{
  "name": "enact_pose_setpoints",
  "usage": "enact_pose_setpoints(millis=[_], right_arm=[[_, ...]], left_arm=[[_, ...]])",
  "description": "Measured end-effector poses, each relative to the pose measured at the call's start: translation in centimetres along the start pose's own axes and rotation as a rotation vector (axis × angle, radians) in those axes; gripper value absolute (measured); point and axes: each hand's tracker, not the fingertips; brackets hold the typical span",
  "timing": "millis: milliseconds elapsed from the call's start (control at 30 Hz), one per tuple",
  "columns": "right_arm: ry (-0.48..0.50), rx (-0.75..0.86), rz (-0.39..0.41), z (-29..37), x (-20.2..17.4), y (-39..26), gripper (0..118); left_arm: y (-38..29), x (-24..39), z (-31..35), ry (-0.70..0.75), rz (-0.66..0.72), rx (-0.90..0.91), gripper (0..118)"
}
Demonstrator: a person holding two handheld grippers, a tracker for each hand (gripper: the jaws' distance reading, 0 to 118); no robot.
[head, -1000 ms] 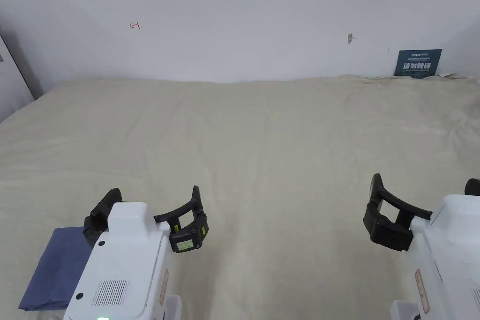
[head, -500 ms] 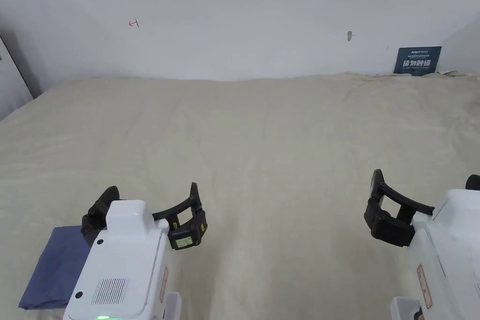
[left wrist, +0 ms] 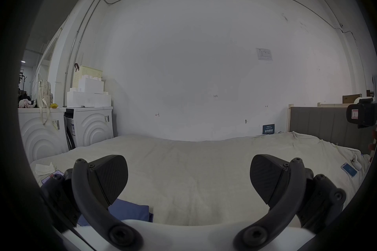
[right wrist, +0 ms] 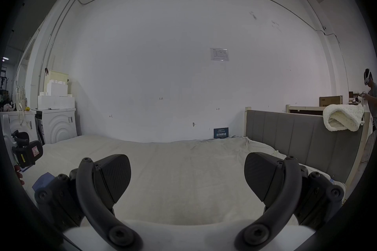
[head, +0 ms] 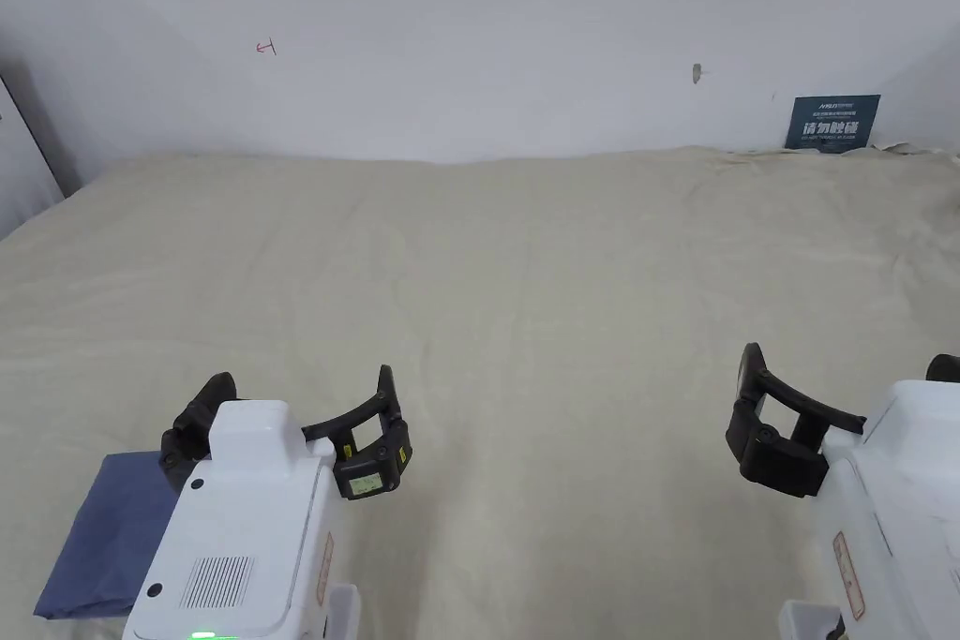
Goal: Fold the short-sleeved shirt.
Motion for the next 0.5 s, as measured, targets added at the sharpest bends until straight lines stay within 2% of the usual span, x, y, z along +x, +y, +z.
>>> enact_pose_setpoints(millis=[500], right_arm=[[0.019,-0.007,-0.001,0.41,0.25,-0.03,112]], left_arm=[[-0.32,-0.1,0.25,0.007,0.011,-0.011,118]])
